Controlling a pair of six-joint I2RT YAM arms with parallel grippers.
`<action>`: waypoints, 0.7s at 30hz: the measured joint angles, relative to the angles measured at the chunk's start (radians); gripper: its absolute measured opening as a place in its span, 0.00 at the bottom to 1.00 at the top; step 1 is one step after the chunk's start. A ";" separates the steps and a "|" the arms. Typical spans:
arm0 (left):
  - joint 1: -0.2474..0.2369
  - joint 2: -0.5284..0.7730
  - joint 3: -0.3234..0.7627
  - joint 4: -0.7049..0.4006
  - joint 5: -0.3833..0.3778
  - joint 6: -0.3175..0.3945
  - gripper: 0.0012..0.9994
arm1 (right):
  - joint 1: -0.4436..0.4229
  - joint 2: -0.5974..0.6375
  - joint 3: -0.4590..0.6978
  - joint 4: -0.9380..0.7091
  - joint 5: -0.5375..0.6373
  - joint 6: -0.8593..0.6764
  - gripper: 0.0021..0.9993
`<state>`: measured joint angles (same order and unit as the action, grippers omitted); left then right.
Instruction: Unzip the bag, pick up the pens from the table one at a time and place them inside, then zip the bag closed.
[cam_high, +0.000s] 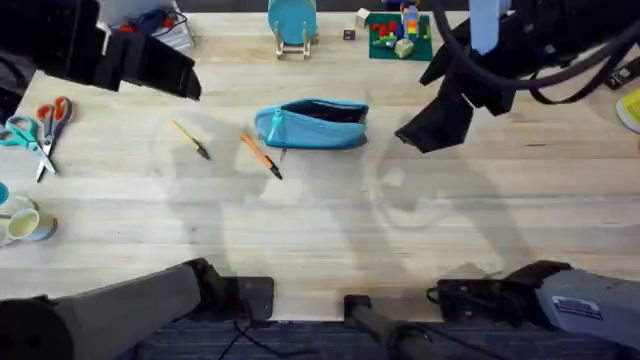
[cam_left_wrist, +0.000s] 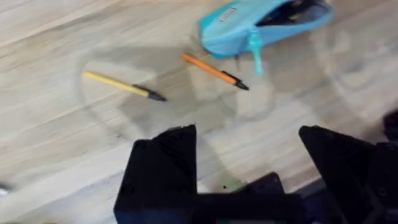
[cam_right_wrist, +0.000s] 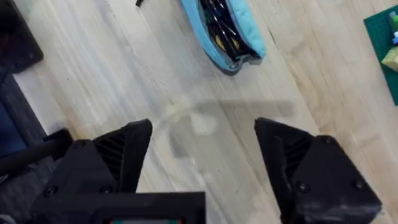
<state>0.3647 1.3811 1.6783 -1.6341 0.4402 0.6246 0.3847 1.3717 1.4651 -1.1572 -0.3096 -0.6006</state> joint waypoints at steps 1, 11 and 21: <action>0.001 0.000 0.000 0.014 -0.009 -0.022 1.00 | 0.000 0.000 0.000 0.000 0.000 0.000 1.00; 0.045 0.000 -0.018 0.126 -0.030 -0.275 1.00 | 0.000 0.000 0.000 0.000 0.000 0.000 1.00; 0.045 0.000 -0.022 0.144 0.091 -0.349 1.00 | 0.000 0.000 0.000 0.000 0.000 0.002 1.00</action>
<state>0.4095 1.3811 1.6565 -1.4902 0.5311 0.2751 0.3847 1.3716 1.4651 -1.1572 -0.3096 -0.5983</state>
